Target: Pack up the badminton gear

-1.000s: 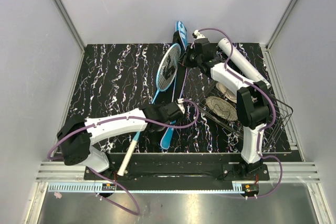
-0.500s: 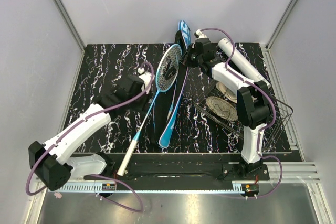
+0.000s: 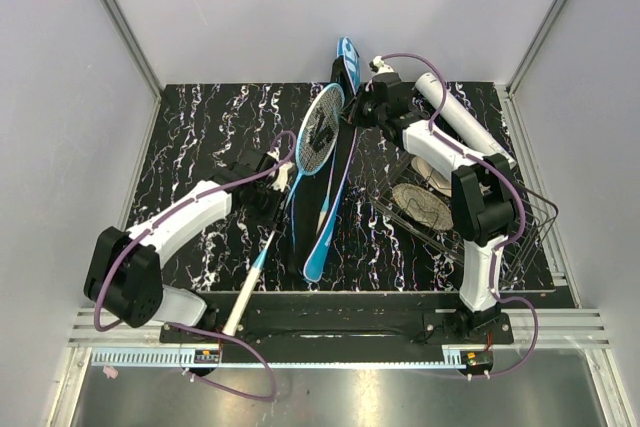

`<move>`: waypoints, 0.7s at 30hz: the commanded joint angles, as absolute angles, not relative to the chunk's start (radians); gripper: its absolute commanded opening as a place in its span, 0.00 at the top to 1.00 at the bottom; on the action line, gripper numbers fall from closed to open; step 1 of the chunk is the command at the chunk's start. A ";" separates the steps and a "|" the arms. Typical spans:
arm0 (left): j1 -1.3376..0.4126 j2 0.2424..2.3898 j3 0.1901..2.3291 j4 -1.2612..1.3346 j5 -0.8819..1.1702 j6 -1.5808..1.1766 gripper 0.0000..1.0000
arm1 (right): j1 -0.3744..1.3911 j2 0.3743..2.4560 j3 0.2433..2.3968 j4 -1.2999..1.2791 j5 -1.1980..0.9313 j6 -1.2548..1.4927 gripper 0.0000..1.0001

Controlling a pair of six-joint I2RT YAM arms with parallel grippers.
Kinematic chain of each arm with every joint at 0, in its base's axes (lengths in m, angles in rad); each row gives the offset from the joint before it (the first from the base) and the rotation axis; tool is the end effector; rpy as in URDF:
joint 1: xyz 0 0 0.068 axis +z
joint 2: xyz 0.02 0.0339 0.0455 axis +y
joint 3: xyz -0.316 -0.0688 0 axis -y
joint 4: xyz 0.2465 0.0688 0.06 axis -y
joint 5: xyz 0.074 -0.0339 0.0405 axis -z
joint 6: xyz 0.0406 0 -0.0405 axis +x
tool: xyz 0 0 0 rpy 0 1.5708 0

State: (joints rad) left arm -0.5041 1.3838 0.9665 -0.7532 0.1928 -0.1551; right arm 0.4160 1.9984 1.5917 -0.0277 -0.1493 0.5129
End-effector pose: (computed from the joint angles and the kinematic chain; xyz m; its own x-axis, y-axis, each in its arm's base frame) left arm 0.2198 -0.1301 0.2741 -0.8800 0.3123 -0.3578 0.4084 0.8822 -0.2345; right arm 0.4592 0.2095 0.3106 -0.5921 0.2689 -0.7597 -0.2668 0.8241 0.4997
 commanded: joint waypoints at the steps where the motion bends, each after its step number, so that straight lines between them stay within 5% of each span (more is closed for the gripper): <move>1: -0.502 1.402 0.956 -0.722 0.227 -0.114 0.71 | 0.410 1.936 1.600 0.089 -0.161 0.517 1.00; 6: -0.549 1.368 0.972 -0.733 0.120 -0.075 0.99 | 0.410 1.928 1.598 0.068 -0.088 0.580 1.00; 15: -0.611 1.442 1.127 -0.939 0.046 -0.133 1.00 | 0.419 1.922 1.592 0.060 0.067 0.513 1.00; 21: -0.609 1.537 1.238 -0.954 0.285 -0.089 1.00 | 0.448 1.873 1.485 0.167 0.009 0.460 1.00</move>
